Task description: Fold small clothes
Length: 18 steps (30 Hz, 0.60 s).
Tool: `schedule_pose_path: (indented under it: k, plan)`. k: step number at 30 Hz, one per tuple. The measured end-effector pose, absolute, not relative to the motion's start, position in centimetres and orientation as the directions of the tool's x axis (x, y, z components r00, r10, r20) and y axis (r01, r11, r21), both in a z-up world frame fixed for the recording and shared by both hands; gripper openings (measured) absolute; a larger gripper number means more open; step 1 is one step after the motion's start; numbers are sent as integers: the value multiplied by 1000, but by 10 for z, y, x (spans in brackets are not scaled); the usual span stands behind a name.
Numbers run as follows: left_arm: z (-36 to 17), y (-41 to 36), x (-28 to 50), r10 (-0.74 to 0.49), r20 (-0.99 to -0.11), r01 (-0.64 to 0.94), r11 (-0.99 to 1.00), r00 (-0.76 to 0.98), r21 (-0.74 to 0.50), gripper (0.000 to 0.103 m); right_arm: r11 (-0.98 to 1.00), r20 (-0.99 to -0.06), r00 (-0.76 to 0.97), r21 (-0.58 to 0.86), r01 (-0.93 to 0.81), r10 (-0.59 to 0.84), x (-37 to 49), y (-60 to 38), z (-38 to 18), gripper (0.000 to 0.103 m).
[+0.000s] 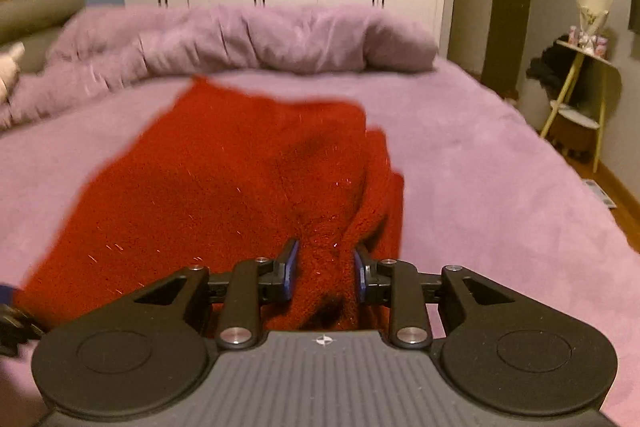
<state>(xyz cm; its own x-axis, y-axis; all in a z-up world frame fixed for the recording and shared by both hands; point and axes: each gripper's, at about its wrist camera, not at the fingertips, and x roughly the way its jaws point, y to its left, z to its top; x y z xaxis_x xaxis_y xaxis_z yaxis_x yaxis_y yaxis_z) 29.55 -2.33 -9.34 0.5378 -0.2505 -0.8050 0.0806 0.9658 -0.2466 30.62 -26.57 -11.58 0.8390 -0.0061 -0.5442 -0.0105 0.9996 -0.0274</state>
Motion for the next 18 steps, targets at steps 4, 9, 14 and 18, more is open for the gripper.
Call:
schedule_pose_path:
  k: [4, 9, 14, 18]
  plan:
    - [-85, -12, 285, -275, -792, 139, 961, 545, -237, 97, 1000, -565, 825, 17, 10, 2, 309, -278, -107, 49]
    - [-64, 12, 272, -294, -759, 168, 956, 581, -241, 96, 992, -501, 863, 69, 109, -60, 289, -294, -82, 59]
    - [-37, 10, 300, -280, -696, 99, 952, 662, -289, 96, 993, -444, 894, 116, -9, 60, 306, -262, -60, 34]
    - [-36, -18, 341, -224, -681, 32, 959, 697, -282, 96, 993, -467, 878, 90, -73, 107, 350, -227, -64, 26]
